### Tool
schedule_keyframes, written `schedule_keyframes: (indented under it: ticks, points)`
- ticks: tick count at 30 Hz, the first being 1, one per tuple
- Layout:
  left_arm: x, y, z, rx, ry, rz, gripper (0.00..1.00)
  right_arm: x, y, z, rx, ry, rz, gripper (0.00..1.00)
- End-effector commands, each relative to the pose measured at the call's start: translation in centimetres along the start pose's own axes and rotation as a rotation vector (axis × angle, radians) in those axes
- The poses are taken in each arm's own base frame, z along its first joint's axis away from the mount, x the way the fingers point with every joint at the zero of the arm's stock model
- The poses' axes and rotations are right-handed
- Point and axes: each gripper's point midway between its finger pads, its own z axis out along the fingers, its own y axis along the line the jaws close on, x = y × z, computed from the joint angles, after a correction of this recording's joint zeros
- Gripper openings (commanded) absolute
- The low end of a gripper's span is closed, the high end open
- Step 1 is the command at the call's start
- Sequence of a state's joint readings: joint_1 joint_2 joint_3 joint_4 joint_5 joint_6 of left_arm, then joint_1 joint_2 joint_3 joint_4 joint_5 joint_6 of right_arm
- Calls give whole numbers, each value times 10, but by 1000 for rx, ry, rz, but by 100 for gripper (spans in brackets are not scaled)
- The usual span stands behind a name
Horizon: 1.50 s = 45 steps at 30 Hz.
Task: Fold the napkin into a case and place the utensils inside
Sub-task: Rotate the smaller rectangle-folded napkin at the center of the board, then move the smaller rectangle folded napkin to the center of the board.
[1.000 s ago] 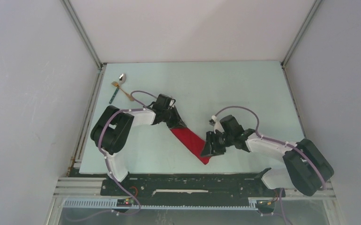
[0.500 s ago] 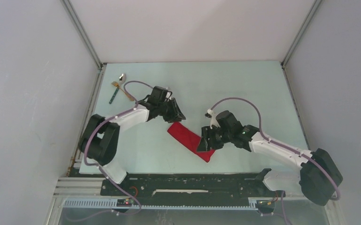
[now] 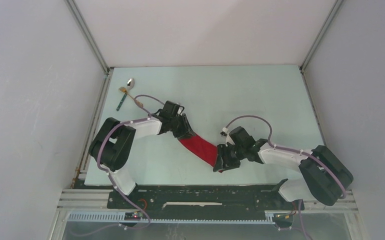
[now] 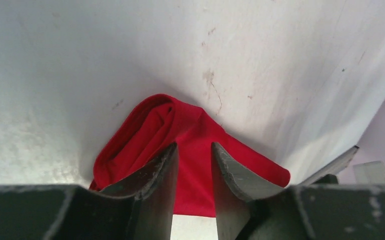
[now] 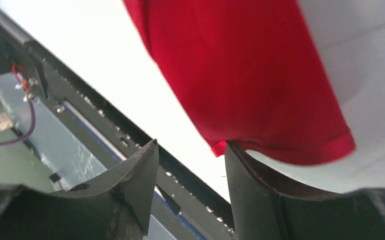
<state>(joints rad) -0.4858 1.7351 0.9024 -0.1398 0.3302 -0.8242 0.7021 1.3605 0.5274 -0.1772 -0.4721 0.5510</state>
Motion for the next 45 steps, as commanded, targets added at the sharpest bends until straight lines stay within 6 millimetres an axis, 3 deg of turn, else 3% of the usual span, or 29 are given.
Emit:
schedule_keyframes:
  ticks: [1, 6, 9, 11, 12, 14, 16, 18, 21, 25, 28, 30, 33, 40, 45]
  points:
    - [-26, 11, -8, -93, -113, 62, 41, -33, -46, -6, 229, -127, -21, 61]
    - [-19, -3, -48, -47, -151, 70, 45, -91, -61, -17, 357, -236, -9, 61]
    - [-17, -4, -80, -50, -219, 83, 49, -145, -66, -22, 420, -299, -96, 62]
    - [-14, 4, -101, -86, -263, 89, 53, -200, -58, -30, 447, -341, -183, 63]
    - [-14, 7, -113, -98, -299, 94, 55, -218, -61, -25, 470, -328, -232, 64]
    - [-10, 7, -123, -80, -318, 134, 59, -256, -43, -22, 417, -333, -283, 65]
    - [-4, -1, -124, -52, -299, 211, 63, -282, -29, -29, 385, -345, -263, 66]
    - [4, -14, -123, -91, -281, 345, 67, -290, -20, -51, 349, -376, -183, 66]
    - [12, -31, -117, -246, -267, 588, 67, -277, -28, -92, 260, -461, 2, 68]
    - [14, -46, -88, -396, -174, 818, 67, -238, -67, -150, 185, -597, 196, 69]
    - [6, -50, -64, -552, -152, 935, 66, -199, -81, -167, 186, -649, 233, 72]
    - [2, -58, -48, -613, -161, 996, 65, -183, -77, -181, 184, -698, 200, 72]
    - [6, -59, -21, -630, -118, 1007, 65, -165, -76, -183, 186, -705, 177, 72]
    - [13, -52, 11, -632, -62, 964, 64, -142, -70, -177, 155, -691, 135, 71]
    - [-20, -22, 11, -719, -96, 793, 61, -140, -61, -175, 124, -682, 105, 70]
